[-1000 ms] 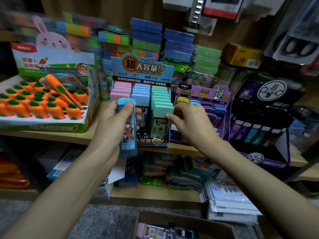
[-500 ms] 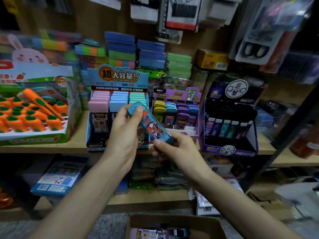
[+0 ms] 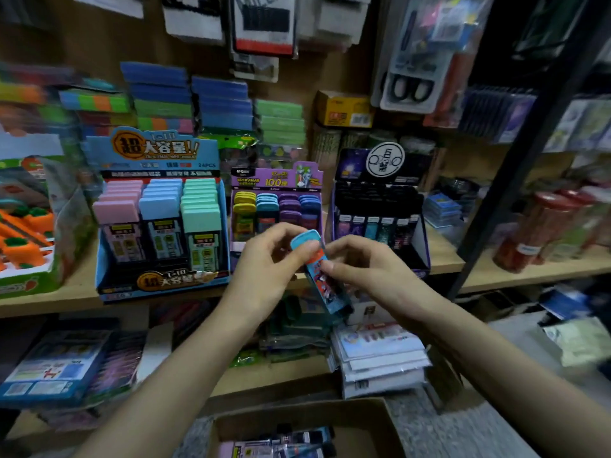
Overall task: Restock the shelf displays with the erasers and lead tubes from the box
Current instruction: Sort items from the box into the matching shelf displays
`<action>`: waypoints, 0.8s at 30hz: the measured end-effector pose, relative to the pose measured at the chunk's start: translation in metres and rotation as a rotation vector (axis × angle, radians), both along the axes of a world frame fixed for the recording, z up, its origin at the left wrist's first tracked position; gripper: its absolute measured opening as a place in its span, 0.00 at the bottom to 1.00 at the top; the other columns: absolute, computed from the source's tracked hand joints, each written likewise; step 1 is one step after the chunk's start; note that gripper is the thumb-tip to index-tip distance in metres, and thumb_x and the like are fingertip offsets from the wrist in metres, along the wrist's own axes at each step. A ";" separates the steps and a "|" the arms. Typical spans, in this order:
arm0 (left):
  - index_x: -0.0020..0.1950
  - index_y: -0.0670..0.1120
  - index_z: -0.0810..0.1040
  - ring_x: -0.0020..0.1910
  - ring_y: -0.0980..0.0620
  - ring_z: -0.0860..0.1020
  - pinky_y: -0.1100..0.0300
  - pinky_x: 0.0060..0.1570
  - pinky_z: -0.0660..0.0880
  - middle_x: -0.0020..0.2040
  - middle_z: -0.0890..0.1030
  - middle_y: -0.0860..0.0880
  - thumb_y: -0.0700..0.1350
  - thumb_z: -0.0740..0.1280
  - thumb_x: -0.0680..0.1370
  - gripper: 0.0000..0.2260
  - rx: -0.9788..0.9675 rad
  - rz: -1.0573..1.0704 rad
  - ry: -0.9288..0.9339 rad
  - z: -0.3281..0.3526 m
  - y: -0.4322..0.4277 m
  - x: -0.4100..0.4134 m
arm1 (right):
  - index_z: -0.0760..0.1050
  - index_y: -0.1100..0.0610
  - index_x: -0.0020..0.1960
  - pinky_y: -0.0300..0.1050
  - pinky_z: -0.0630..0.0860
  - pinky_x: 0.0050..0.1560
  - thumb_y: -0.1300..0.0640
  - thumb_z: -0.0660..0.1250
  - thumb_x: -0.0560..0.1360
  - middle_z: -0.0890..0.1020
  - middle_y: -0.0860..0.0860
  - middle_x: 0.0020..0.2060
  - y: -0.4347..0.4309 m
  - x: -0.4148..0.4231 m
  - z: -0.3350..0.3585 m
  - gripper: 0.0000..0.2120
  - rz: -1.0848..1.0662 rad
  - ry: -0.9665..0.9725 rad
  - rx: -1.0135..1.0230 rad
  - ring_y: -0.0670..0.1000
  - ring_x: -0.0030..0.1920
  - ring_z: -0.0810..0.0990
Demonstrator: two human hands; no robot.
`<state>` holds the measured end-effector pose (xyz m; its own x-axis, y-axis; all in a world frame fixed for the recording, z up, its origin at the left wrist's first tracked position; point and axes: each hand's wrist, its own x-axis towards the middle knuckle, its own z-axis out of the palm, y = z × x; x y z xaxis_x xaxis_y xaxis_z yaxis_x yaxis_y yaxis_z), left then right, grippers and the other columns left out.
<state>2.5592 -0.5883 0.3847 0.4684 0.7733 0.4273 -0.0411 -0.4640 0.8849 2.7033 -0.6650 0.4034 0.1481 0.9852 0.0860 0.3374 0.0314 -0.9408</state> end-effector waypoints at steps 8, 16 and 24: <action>0.61 0.50 0.74 0.54 0.57 0.73 0.57 0.53 0.73 0.54 0.73 0.54 0.51 0.68 0.75 0.16 0.270 0.058 0.419 -0.018 0.009 0.043 | 0.76 0.53 0.39 0.31 0.73 0.37 0.63 0.72 0.70 0.79 0.50 0.34 -0.004 0.102 0.018 0.08 -0.385 -0.166 0.219 0.40 0.33 0.76; 0.70 0.47 0.65 0.64 0.48 0.69 0.53 0.59 0.69 0.66 0.69 0.49 0.53 0.66 0.76 0.25 0.515 0.249 0.824 -0.033 0.027 0.051 | 0.77 0.62 0.47 0.38 0.75 0.35 0.63 0.71 0.72 0.80 0.58 0.39 0.003 0.156 -0.002 0.06 -0.554 -0.130 0.240 0.48 0.39 0.79; 0.68 0.46 0.68 0.62 0.46 0.71 0.51 0.58 0.69 0.64 0.72 0.46 0.52 0.68 0.75 0.24 0.502 0.370 0.919 -0.028 0.037 0.007 | 0.72 0.51 0.41 0.36 0.75 0.36 0.65 0.72 0.70 0.77 0.52 0.33 0.058 0.074 0.005 0.12 -0.285 -0.120 0.356 0.48 0.36 0.77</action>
